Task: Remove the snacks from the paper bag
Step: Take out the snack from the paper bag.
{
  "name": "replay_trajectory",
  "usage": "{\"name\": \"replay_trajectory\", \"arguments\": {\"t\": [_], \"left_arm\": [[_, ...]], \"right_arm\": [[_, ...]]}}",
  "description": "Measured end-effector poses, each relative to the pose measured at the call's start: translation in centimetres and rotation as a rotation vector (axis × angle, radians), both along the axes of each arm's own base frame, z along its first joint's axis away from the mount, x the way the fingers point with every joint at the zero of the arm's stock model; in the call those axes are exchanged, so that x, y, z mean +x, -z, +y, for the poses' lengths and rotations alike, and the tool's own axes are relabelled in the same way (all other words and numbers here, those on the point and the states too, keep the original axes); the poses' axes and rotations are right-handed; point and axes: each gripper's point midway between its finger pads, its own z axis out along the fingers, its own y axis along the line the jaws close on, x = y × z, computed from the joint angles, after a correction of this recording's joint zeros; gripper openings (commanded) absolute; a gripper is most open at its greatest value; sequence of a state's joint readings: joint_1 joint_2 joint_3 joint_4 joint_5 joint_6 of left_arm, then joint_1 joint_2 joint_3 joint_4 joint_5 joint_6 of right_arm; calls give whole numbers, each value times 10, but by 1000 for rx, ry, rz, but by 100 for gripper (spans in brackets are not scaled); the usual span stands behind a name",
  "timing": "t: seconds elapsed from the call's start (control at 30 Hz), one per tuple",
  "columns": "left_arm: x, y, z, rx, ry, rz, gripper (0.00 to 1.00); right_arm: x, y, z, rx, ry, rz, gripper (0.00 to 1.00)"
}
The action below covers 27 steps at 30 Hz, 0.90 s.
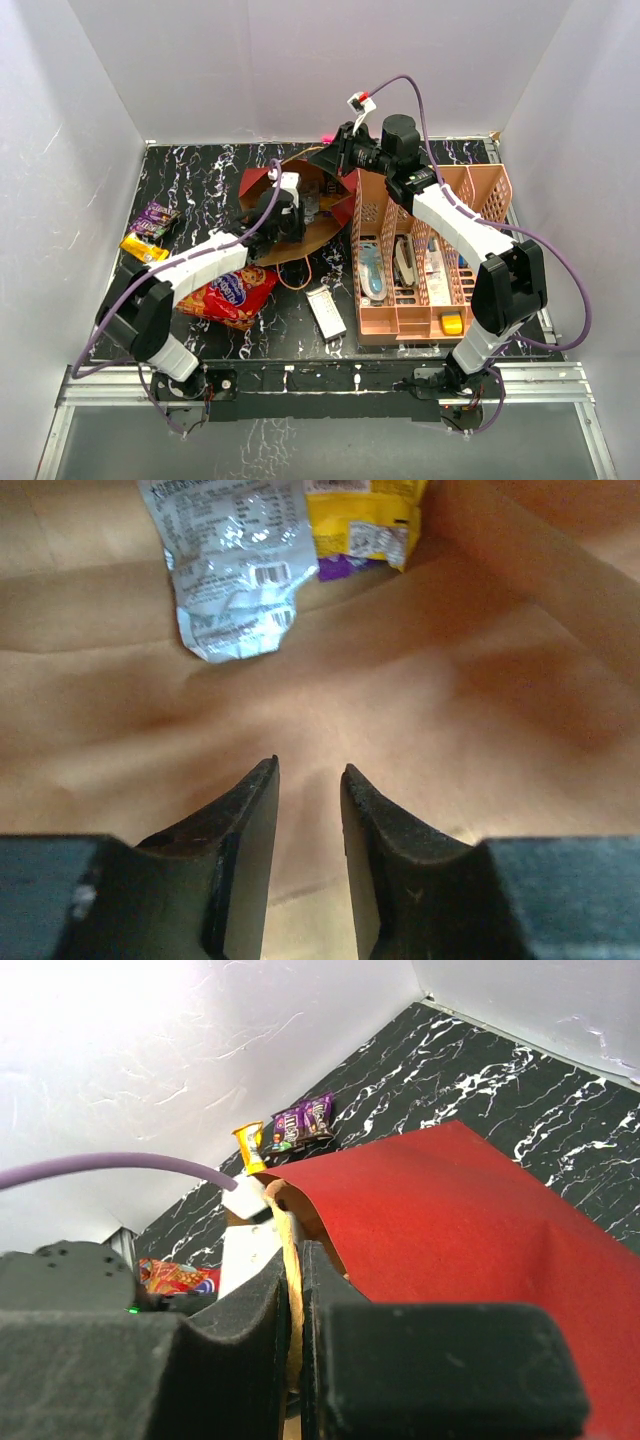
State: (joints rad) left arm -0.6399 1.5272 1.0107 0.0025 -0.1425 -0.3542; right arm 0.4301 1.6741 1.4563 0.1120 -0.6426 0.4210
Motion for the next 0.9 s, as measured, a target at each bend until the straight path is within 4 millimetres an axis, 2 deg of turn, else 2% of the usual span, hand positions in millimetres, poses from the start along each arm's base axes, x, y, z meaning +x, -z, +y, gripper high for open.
{"name": "replay_trajectory", "arguments": {"t": [0.13,0.33,0.4,0.43,0.5,0.57,0.9], "left_arm": [[17,22,3,57,-57,-22,25],[35,68,14,197,-114,-23,23],[41,77,16,224,-126,-32,28],[44,80,16,236,-130,-38,34],[51,84,16,264,-131,-49,48],[61,85,13,281,-135,-62,55],[90,77,16,231,-170,-91,66]], "right_arm": [[-1,-3,1,8,-7,-9,8],[-1,-4,2,11,-12,-14,8],[-2,-4,2,12,-13,-14,8],[-2,-4,2,12,-12,-13,8],[-2,-4,2,12,-13,-12,8],[-2,-4,2,12,-13,-12,8],[-3,-4,3,11,-15,-12,8]]}}
